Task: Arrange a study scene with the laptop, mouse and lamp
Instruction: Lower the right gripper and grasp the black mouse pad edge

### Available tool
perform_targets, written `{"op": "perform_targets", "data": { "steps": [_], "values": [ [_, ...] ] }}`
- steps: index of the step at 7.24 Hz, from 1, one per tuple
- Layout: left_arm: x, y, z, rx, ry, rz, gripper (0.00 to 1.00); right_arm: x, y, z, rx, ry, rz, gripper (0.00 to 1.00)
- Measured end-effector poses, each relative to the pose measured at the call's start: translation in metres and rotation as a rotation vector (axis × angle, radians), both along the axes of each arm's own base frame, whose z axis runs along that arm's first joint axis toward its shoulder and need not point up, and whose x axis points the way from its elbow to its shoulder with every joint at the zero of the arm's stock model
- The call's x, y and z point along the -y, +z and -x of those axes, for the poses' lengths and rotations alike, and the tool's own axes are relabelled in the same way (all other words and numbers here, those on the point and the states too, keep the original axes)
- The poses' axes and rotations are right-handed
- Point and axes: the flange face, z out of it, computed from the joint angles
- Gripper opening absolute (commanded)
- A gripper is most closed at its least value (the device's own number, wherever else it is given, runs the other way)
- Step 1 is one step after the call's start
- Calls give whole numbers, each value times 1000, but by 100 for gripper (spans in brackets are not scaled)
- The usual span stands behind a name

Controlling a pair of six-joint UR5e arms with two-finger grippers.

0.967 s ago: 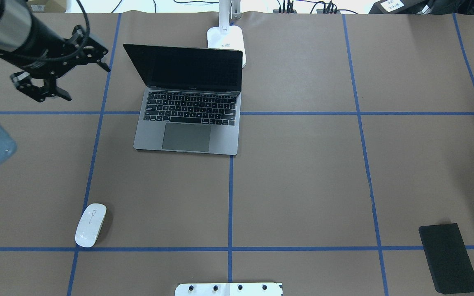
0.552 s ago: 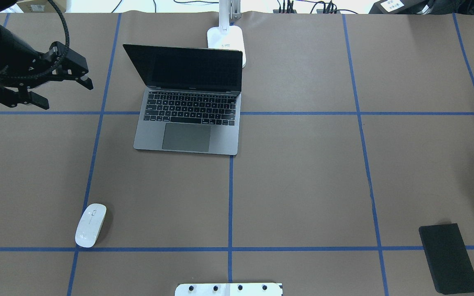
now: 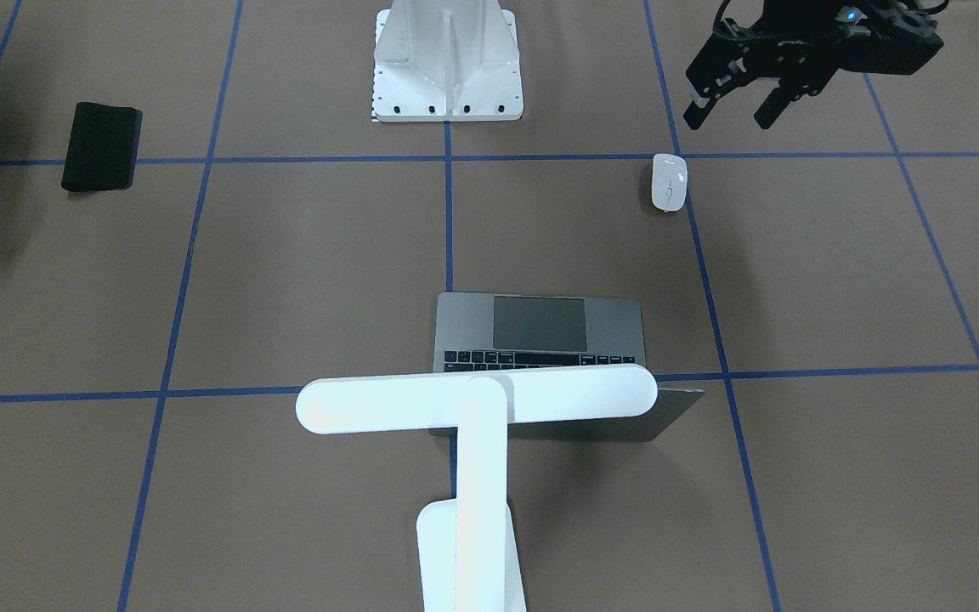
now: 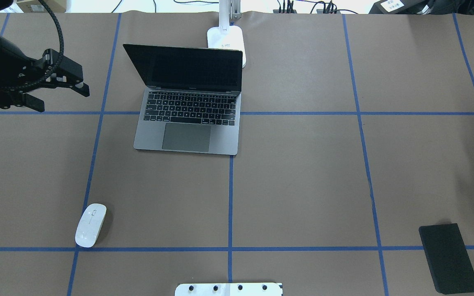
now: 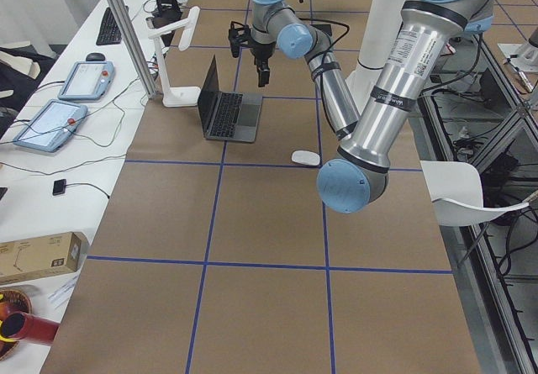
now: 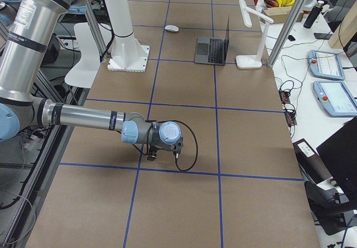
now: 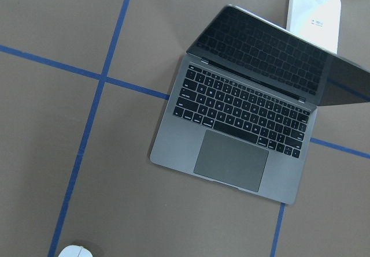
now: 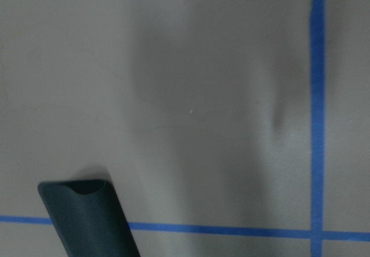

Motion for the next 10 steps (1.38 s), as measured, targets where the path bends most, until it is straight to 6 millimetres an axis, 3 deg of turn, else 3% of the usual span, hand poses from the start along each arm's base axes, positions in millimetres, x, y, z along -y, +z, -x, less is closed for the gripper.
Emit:
{"op": "perform_targets", "data": {
  "steps": [3, 6, 10],
  "values": [
    [-10, 8, 8, 13, 32, -49, 100, -15, -3, 44, 78, -121, 44, 100],
    [-17, 7, 12, 9, 35, -61, 100, -9, -19, 92, 140, -231, 18, 100],
    [-22, 6, 16, 5, 36, -68, 100, -11, -8, 128, 127, -309, 42, 100]
  ]
}}
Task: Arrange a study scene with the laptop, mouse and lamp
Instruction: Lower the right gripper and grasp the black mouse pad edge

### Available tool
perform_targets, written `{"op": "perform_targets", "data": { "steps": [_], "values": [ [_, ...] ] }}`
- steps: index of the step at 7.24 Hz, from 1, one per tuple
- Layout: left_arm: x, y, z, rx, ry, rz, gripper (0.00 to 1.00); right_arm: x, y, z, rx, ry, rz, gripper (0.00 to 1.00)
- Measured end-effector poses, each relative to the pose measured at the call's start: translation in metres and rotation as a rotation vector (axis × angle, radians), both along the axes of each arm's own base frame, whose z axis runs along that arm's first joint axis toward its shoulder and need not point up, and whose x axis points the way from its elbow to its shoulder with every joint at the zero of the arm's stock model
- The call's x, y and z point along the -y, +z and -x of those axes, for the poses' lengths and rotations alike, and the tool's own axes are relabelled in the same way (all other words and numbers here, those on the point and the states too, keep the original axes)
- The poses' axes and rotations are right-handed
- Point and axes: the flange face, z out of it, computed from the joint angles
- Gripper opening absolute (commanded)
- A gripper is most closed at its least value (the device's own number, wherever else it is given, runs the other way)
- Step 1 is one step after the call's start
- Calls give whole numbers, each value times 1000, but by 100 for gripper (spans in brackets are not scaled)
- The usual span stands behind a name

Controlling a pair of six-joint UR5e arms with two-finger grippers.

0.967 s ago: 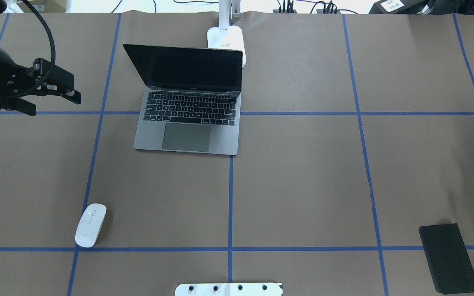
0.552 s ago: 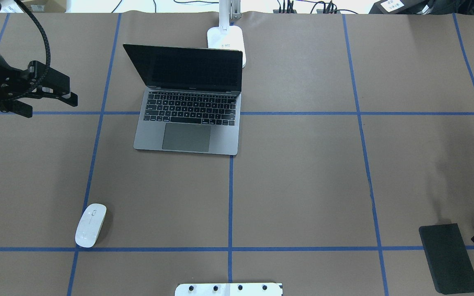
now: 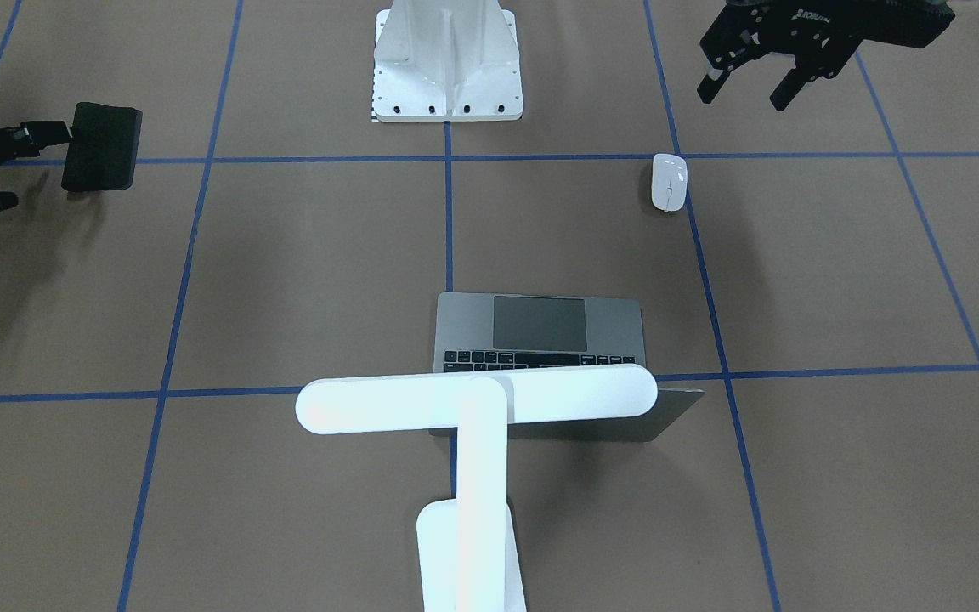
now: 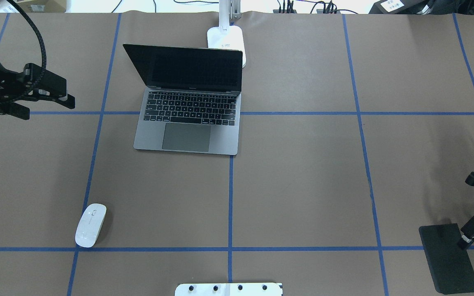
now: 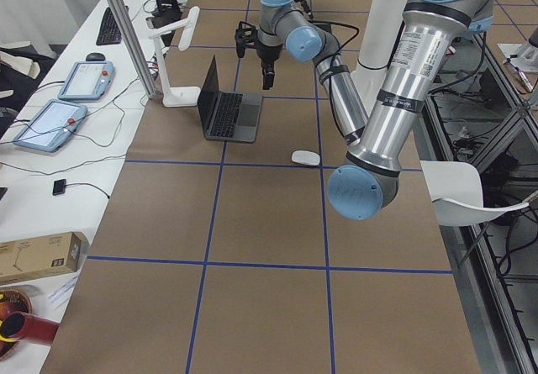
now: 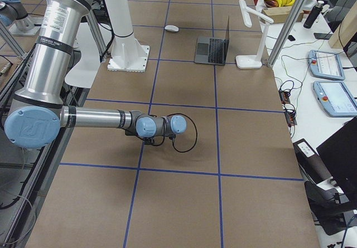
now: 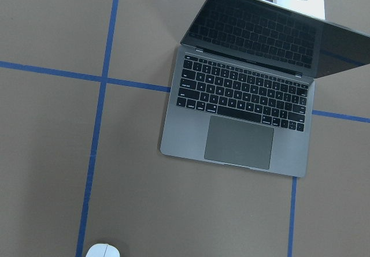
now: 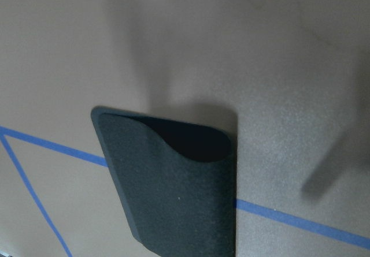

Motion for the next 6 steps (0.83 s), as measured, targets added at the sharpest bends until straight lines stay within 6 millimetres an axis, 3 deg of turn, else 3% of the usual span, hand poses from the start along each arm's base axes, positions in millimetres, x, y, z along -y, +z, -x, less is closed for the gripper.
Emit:
{"op": "perform_targets", "data": {
  "steps": [3, 4, 5, 6],
  "values": [
    [-5, -1, 1, -3, 6, -7, 100, -5, -4, 21, -2, -47, -3, 99],
    [-7, 0, 1, -3, 9, -9, 100, -5, -8, 28, 4, -61, -9, 85],
    [-7, 0, 1, -1, 13, -14, 100, -4, -11, 34, 9, -71, -15, 55],
    [-8, 0, 1, -1, 15, -16, 100, -4, -12, 36, 10, -75, -15, 11]
  ]
}}
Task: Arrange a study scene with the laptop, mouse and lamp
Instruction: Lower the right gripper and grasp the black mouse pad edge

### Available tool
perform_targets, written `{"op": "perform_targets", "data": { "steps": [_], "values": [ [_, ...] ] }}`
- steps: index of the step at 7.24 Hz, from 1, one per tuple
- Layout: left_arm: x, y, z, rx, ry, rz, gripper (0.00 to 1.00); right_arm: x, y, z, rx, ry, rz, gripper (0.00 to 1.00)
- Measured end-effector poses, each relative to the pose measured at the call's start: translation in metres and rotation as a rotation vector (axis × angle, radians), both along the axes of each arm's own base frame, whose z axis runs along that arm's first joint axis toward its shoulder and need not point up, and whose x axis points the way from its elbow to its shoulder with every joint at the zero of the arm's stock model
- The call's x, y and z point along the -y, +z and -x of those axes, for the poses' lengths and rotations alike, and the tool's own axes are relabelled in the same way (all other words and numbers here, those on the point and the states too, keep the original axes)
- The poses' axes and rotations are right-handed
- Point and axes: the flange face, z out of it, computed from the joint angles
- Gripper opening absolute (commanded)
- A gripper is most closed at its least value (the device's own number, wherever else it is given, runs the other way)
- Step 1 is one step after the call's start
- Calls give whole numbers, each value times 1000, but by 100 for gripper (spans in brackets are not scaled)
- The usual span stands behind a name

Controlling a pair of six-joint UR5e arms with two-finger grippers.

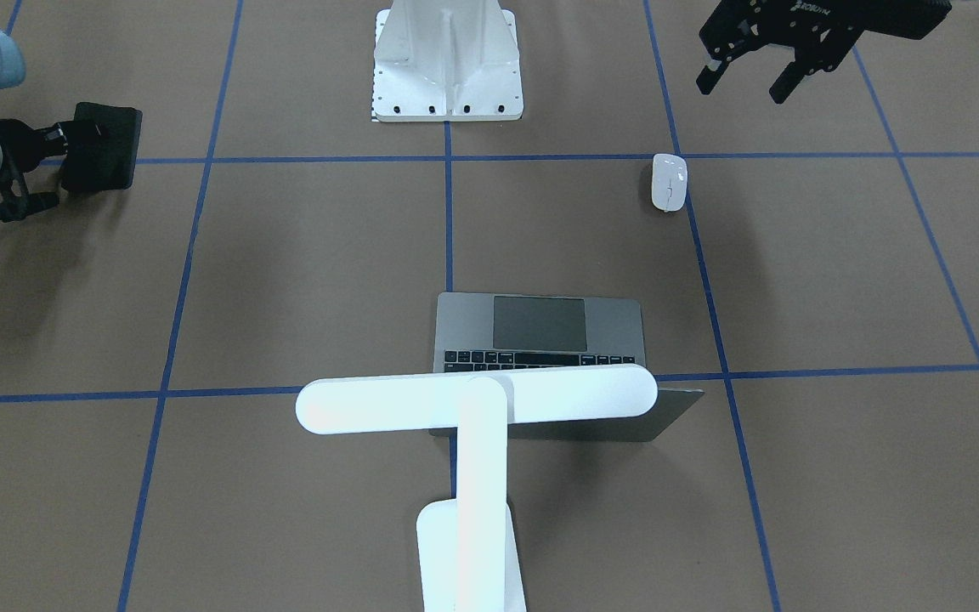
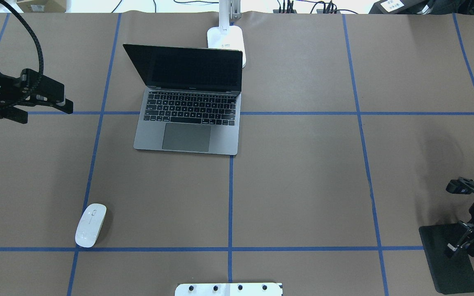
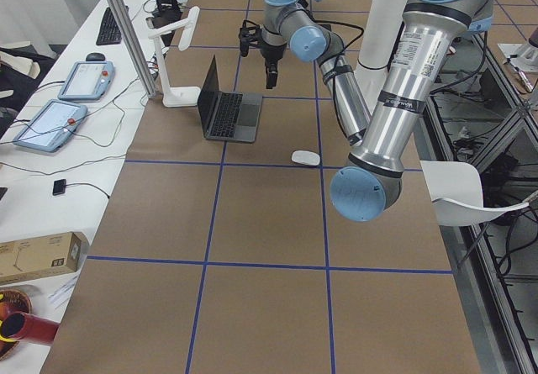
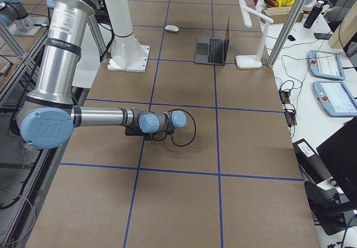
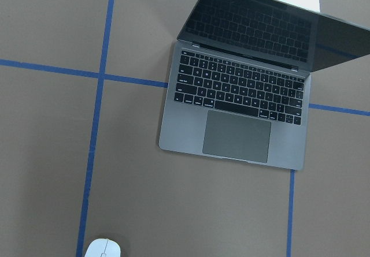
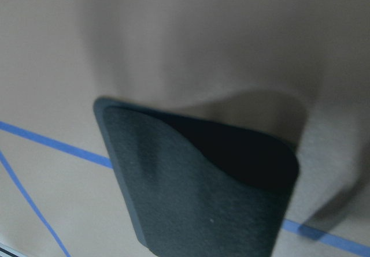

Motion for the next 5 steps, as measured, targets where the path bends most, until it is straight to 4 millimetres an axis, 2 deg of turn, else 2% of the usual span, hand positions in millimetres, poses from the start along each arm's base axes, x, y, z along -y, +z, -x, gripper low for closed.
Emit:
{"op": "perform_targets", "data": {
  "steps": [1, 5],
  "values": [
    [0, 0, 0, 0, 2, -1, 100, 0, 0, 0, -1, 0, 1, 0],
    [-1, 0, 0, -3, 7, -2, 100, 2, -15, 1, 5, 10, -4, 0]
  ]
}}
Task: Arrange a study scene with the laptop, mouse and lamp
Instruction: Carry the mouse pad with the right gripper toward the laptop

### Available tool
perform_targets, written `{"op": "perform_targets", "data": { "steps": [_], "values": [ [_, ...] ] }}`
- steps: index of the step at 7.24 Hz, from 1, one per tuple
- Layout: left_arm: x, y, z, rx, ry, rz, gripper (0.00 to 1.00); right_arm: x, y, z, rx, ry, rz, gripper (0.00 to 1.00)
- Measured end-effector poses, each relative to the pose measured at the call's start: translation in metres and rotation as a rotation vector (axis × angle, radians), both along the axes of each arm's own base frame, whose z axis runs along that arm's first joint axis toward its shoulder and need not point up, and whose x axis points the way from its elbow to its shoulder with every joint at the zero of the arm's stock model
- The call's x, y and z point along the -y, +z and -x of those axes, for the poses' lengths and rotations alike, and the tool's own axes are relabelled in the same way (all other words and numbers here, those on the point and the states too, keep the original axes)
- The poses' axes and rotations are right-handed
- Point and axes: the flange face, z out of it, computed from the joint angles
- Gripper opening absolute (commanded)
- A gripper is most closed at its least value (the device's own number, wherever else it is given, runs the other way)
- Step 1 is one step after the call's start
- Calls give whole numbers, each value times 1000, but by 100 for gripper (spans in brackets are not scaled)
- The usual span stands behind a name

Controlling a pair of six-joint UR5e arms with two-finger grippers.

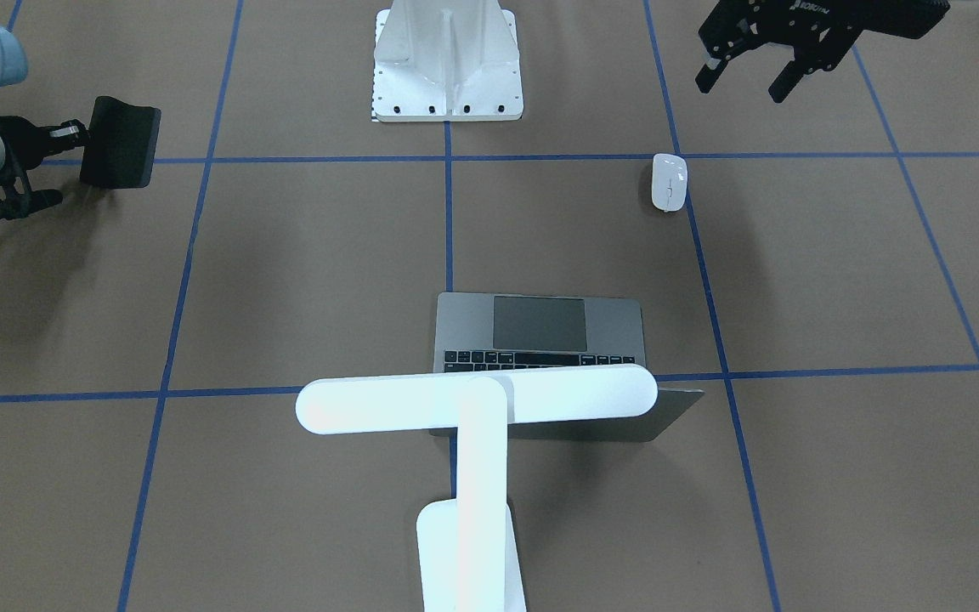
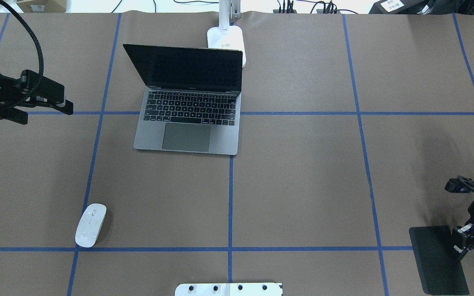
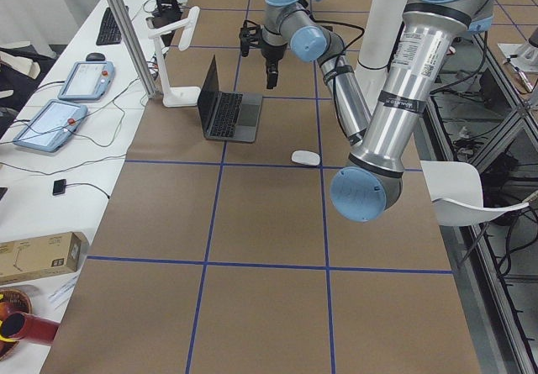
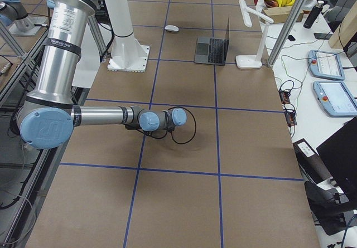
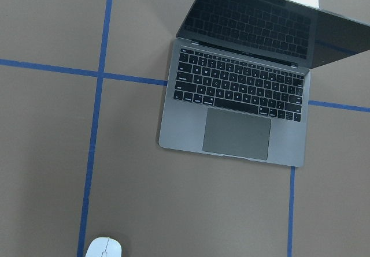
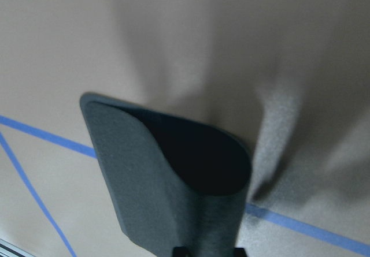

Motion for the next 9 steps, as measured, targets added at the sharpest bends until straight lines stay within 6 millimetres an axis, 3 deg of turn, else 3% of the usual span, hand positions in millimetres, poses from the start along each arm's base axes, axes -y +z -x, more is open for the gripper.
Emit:
{"op": "perform_targets", "data": {
  "steps": [3, 6, 9],
  "values": [
    [-4, -4, 5, -19, 14, -2, 100, 17, -39, -4, -2, 65, -12, 0],
    [-9, -3, 15, -29, 43, -34, 100, 89, -119, -19, -3, 261, -68, 0],
    [-2, 16, 40, 1, 61, -102, 100, 142, -213, -5, -85, 440, -118, 0]
  ]
}}
